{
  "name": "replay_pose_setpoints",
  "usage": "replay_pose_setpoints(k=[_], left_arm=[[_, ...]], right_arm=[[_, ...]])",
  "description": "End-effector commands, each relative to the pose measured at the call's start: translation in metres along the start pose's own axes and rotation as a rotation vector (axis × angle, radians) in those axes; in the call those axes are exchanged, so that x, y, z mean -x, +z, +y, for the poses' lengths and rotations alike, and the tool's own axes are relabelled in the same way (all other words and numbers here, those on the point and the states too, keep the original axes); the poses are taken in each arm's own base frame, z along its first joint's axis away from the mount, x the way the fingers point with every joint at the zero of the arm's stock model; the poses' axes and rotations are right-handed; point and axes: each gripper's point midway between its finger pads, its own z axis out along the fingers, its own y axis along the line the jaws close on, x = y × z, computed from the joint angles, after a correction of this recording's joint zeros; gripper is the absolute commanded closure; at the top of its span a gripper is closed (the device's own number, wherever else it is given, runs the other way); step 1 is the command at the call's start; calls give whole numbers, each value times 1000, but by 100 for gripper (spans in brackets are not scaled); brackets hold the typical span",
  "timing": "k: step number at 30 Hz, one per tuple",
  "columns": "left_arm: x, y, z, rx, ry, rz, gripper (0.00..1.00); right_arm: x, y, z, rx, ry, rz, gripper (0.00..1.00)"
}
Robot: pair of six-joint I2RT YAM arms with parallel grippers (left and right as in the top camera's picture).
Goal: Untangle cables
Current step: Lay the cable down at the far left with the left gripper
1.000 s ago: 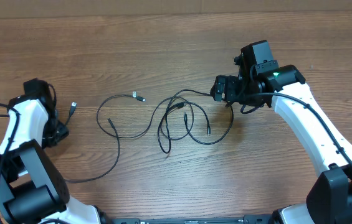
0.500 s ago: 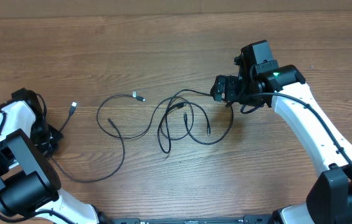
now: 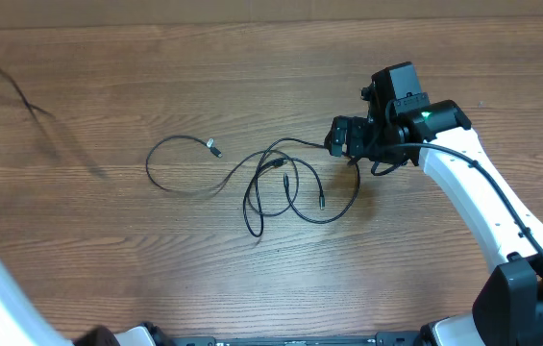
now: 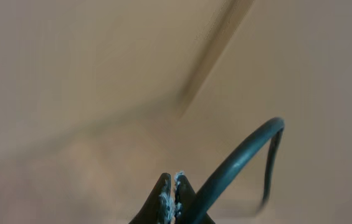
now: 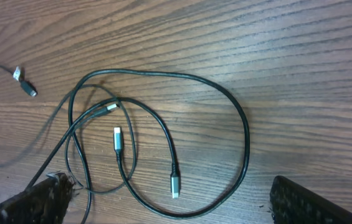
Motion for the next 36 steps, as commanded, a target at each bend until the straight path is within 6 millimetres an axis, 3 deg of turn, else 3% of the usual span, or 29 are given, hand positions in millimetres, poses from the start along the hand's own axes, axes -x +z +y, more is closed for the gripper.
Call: replay_pose_setpoints(k=[1,5,9,15,26,36], left_arm=[[55,-55,-33,-191,44,-179,96],[95,-95,-48,-292,20,-342,96],[97,-98,-47,-287,33,-354,96],[78,-77,-40,-231,73,-272,96],[28,-74,2,-50,116,-74,96],[-10,-18,6,16,206,85,96]], right_arm=[[0,2,-2,-7,3,2,0],[0,2,-2,-7,3,2,0],[0,2,-2,-7,3,2,0],[0,2,-2,-7,3,2,0],[0,2,-2,-7,3,2,0],[0,2,-2,-7,3,2,0]])
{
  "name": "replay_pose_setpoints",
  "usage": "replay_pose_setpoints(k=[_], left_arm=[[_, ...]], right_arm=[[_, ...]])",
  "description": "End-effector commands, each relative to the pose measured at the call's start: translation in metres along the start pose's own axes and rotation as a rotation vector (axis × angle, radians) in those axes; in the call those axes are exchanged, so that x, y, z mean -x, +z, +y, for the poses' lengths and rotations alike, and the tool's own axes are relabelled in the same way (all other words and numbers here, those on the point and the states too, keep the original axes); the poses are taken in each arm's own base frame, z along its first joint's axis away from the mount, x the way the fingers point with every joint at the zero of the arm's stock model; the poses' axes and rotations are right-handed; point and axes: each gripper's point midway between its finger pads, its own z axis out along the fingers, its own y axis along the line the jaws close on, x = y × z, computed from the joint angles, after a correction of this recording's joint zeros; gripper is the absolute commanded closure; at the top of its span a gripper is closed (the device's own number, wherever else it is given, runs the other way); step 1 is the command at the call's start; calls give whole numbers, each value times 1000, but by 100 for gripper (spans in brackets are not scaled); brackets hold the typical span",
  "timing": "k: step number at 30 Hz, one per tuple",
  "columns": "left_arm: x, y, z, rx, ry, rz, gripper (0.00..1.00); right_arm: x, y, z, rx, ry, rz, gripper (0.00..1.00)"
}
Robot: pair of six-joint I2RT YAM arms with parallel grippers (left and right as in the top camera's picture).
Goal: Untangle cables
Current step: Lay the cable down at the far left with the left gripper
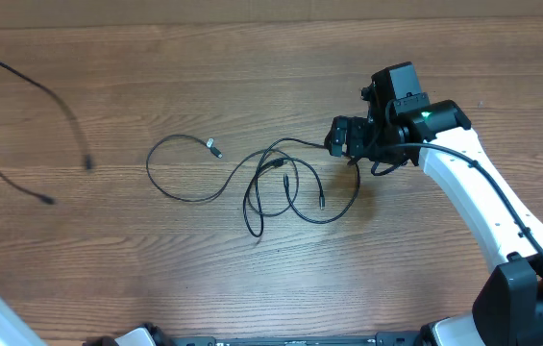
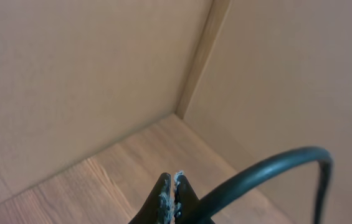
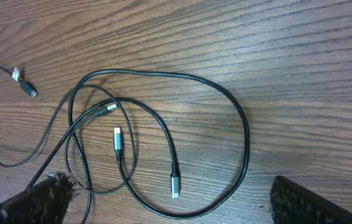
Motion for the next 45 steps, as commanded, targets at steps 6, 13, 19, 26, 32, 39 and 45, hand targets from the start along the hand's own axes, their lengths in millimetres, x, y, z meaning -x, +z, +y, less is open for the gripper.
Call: replay_pose_setpoints(k=[6,13,19,26,32,39,45], left_arm=[[-19,57,2,73,64,84,96],[-18,91,3,120,129,70,96],[-27,120,-2,114,138,94,96],[-62,146,6,157,172,218,96],[-105,184,16,202,212,359,96],[-159,228,40,268,236,518,96],[-208,256,68,332,250,666,96]], right_arm=[[0,2,-3,-8,3,2,0],[0,2,-3,-8,3,2,0],[0,2,-3,-8,3,2,0],[0,2,-3,-8,3,2,0],[0,2,-3,-8,3,2,0],[0,2,-3,-8,3,2,0],[0,2,-3,-8,3,2,0]])
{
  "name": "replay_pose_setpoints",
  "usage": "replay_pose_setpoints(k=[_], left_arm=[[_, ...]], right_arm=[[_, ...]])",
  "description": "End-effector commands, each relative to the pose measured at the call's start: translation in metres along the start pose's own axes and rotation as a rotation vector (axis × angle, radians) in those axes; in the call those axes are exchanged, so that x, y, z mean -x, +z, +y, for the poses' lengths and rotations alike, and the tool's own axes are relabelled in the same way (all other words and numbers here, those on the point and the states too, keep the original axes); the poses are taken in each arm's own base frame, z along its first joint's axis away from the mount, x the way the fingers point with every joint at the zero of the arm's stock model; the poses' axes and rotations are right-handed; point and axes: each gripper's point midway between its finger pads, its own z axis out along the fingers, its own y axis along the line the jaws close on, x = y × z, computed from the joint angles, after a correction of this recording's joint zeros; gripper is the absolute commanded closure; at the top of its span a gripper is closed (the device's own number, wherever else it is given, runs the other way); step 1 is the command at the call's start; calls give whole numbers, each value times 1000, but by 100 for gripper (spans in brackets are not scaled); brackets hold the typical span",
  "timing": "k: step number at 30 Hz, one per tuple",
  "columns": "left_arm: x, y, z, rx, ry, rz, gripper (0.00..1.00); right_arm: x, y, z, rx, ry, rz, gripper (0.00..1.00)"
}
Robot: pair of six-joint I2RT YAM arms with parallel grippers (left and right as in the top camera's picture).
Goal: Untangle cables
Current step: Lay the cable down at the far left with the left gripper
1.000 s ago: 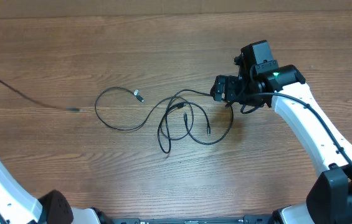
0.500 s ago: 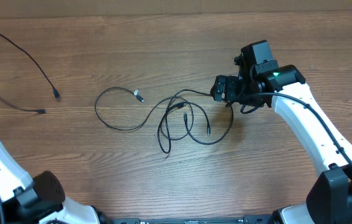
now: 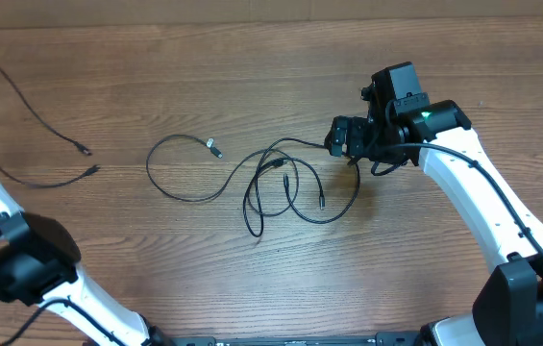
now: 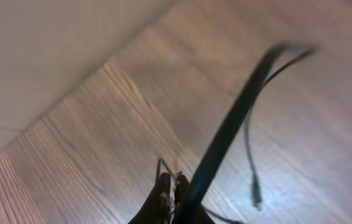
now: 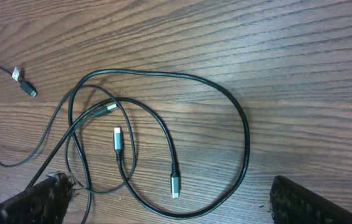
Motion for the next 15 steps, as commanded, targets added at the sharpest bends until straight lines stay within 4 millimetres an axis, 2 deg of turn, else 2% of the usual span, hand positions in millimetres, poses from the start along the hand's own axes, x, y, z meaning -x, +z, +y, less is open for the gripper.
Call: replay_pose_setpoints(k=[1,6,9,10,11,12,13,15], left_arm=[[-12,30,10,44,20,73,96],[-34,66,19,79,28,183,96],[-44,81,24,94,27,228,96],[-46,86,26,97,27,238,91],[-47,88,28,100,23,243,70],[-48,90,29,101,21,247,54],[-48,90,30,99,17,248,42],[-47,90,30,84,13,249,33]], right_arm=[[0,2,-3,-8,3,2,0],[0,2,-3,-8,3,2,0],[0,2,-3,-8,3,2,0],[0,2,-3,-8,3,2,0],[0,2,-3,-8,3,2,0],[0,2,-3,-8,3,2,0],[0,2,-3,-8,3,2,0],[0,2,-3,-8,3,2,0]])
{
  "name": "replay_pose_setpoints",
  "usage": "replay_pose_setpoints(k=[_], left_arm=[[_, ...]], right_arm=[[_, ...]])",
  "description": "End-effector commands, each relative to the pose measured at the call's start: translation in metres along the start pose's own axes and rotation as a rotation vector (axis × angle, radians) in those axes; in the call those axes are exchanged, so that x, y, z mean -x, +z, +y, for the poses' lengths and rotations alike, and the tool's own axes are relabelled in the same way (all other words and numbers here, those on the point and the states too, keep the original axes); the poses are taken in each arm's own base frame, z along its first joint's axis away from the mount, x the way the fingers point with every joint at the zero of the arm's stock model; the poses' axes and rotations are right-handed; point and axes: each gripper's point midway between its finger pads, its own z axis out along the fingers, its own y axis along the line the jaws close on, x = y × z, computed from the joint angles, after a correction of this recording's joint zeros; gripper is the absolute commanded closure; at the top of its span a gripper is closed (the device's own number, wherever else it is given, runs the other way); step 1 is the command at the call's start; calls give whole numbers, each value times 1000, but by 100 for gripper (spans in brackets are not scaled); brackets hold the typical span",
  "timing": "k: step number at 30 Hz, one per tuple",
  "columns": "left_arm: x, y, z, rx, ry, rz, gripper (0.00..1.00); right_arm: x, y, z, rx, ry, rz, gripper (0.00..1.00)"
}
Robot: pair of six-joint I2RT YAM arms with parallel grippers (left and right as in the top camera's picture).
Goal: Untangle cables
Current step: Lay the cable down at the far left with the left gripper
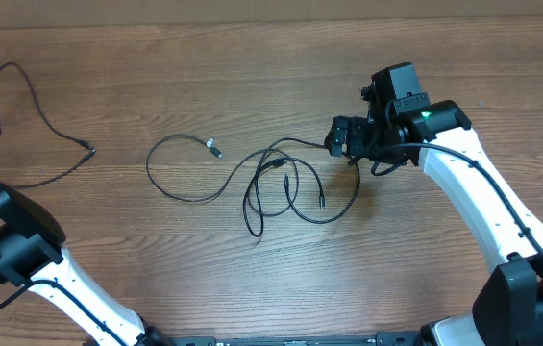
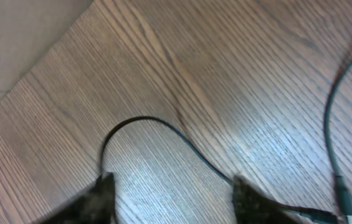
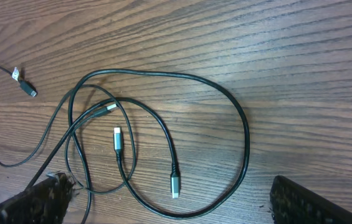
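A thin black cable lies by itself on the far left of the wooden table. My left gripper hovers over it, open; in the left wrist view the gripper has an arc of that cable on the wood between its fingers. A tangle of black cables sits mid-table, with a thin loop and its plug trailing left. My right gripper hangs open at the tangle's right edge. In the right wrist view the gripper spans the thick loop and a silver plug.
Brown board walls border the table at the far left and back. The white right arm reaches in from the front right, the left arm from the front left.
My left gripper was shut on the thin cable at the far left. It now stands open, with the cable lying loose on the table. The right arm has not moved.
My left gripper held the thin cable up, off the overhead view's left edge, apart from the tangle. It still held it aloft, ends dangling over the left table. Then it was low at the far left with the cable draped on the wood, and now it has let go.
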Motion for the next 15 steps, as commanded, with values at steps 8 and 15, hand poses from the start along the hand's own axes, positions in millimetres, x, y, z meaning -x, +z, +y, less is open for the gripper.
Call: replay_pose_setpoints(k=[8,15], left_arm=[[-3,-2,-20,-151,49,26,0],[18,-43,-34,-291,33,-55,0]], right_arm=[[-1,2,-3,-8,3,2,0],[-1,2,-3,-8,3,2,0]])
